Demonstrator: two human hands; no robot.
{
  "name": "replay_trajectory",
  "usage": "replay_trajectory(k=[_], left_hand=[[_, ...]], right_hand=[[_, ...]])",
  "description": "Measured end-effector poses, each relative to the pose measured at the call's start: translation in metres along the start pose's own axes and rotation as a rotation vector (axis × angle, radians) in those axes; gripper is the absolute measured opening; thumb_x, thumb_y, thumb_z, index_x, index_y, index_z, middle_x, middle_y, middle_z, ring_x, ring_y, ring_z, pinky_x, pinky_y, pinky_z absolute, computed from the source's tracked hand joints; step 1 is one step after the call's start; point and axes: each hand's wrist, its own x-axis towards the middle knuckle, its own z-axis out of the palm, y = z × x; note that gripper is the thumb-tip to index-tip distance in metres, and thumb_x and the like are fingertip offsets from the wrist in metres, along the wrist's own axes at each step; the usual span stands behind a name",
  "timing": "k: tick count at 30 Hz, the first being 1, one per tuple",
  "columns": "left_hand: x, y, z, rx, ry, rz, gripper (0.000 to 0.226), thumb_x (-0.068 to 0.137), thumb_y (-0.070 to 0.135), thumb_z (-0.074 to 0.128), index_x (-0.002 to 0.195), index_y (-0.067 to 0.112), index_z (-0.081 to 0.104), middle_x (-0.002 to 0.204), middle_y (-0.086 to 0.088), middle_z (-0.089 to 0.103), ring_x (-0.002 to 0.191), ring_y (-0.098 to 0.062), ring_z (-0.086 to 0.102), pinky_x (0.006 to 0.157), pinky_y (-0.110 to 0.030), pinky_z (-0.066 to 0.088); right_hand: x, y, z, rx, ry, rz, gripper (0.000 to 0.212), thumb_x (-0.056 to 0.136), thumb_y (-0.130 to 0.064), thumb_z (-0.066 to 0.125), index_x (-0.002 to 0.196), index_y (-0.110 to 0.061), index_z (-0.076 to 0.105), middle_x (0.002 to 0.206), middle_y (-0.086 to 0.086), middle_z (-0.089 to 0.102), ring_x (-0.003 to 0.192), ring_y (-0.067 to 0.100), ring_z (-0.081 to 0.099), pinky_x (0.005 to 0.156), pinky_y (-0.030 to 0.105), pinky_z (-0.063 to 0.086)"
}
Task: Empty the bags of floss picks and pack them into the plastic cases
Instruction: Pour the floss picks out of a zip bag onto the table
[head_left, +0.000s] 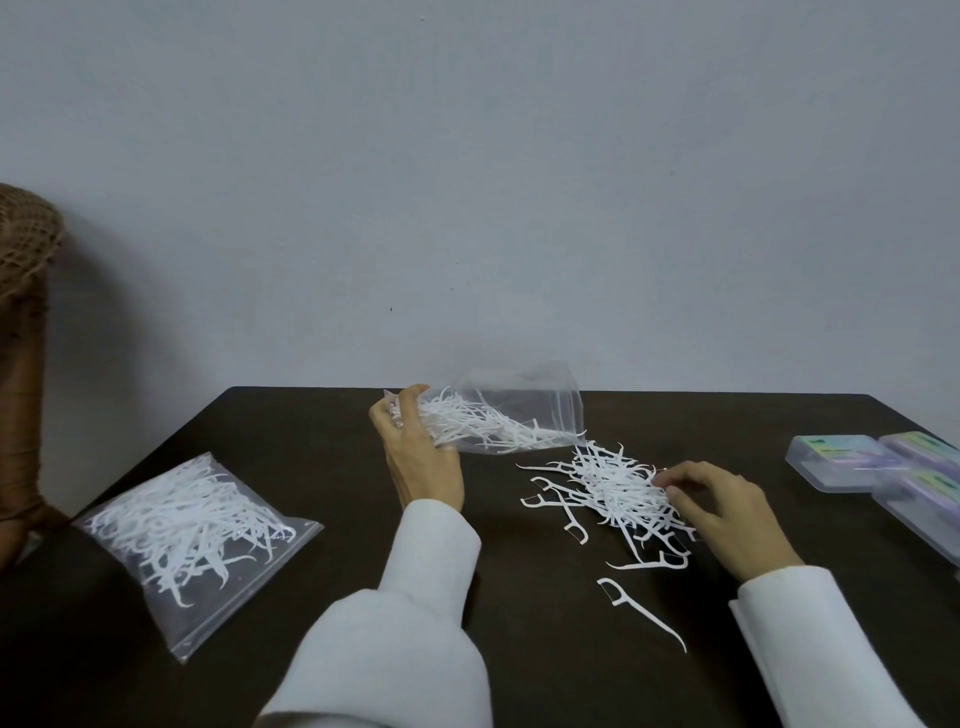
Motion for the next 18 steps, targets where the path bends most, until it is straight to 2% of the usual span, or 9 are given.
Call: replay_trajectory(k=[4, 7, 9, 11, 13, 16, 18], left_hand=[[-0.002, 0.001, 0.000, 0.002, -0.015, 0.009, 0.057, 0.077, -0.014, 0.062, 0.122, 0.020, 0.052, 0.132, -0.006, 0.031, 0.100, -0.012, 0.047, 0.081, -0.013, 0.040], [-0.004, 0.001, 0.000, -0.023, -0.039, 0.009, 0.056, 0.075, -0.016, 0.063, 0.121, 0.016, 0.053, 0.130, -0.007, 0.033, 0.098, -0.012, 0.047, 0.078, -0.005, 0.038], [-0.006, 0.000, 0.000, -0.044, -0.058, 0.028, 0.054, 0.074, -0.016, 0.064, 0.119, 0.013, 0.055, 0.128, -0.009, 0.035, 0.095, -0.012, 0.047, 0.072, 0.004, 0.034], [-0.008, -0.002, 0.000, -0.051, -0.079, 0.040, 0.049, 0.075, -0.012, 0.064, 0.117, 0.012, 0.056, 0.127, -0.010, 0.036, 0.092, -0.013, 0.049, 0.074, 0.001, 0.034], [-0.010, -0.002, 0.000, -0.058, -0.106, 0.044, 0.046, 0.077, -0.009, 0.064, 0.117, 0.013, 0.056, 0.126, -0.008, 0.037, 0.092, -0.014, 0.051, 0.076, -0.004, 0.036], [-0.012, -0.003, -0.001, -0.078, -0.146, 0.050, 0.048, 0.075, -0.008, 0.067, 0.117, 0.014, 0.056, 0.125, -0.006, 0.036, 0.094, -0.013, 0.050, 0.069, 0.000, 0.037], [-0.013, -0.004, -0.002, -0.084, -0.164, 0.059, 0.052, 0.072, -0.009, 0.069, 0.117, 0.014, 0.056, 0.124, -0.006, 0.037, 0.092, -0.012, 0.049, 0.073, -0.006, 0.040]], right_hand=[[-0.008, -0.001, 0.008, -0.027, -0.008, -0.046, 0.026, 0.089, -0.018, 0.059, 0.082, -0.042, 0.053, 0.088, -0.025, 0.055, 0.083, -0.010, 0.049, 0.107, 0.049, 0.031], [-0.011, -0.002, 0.013, -0.008, 0.028, -0.096, 0.023, 0.089, -0.018, 0.059, 0.088, -0.041, 0.055, 0.092, -0.027, 0.052, 0.088, -0.007, 0.050, 0.107, 0.045, 0.033], [-0.011, -0.007, 0.019, 0.040, 0.063, -0.161, 0.022, 0.090, -0.019, 0.057, 0.094, -0.040, 0.055, 0.100, -0.023, 0.050, 0.096, -0.003, 0.049, 0.101, 0.034, 0.038], [-0.011, -0.018, 0.023, 0.138, 0.079, -0.177, 0.020, 0.092, -0.024, 0.053, 0.100, -0.042, 0.054, 0.111, -0.018, 0.049, 0.100, -0.007, 0.048, 0.092, 0.019, 0.036], [-0.009, -0.027, 0.024, 0.266, 0.069, -0.166, 0.017, 0.092, -0.033, 0.047, 0.104, -0.044, 0.053, 0.115, -0.021, 0.050, 0.105, -0.010, 0.048, 0.086, 0.011, 0.034], [-0.005, -0.035, 0.025, 0.430, 0.013, -0.153, 0.020, 0.089, -0.041, 0.043, 0.105, -0.037, 0.054, 0.114, -0.019, 0.055, 0.100, -0.001, 0.059, 0.082, 0.014, 0.044], [-0.001, -0.038, 0.024, 0.502, -0.025, -0.165, 0.020, 0.090, -0.038, 0.043, 0.105, -0.030, 0.054, 0.110, -0.012, 0.058, 0.088, 0.007, 0.066, 0.077, 0.021, 0.053]])
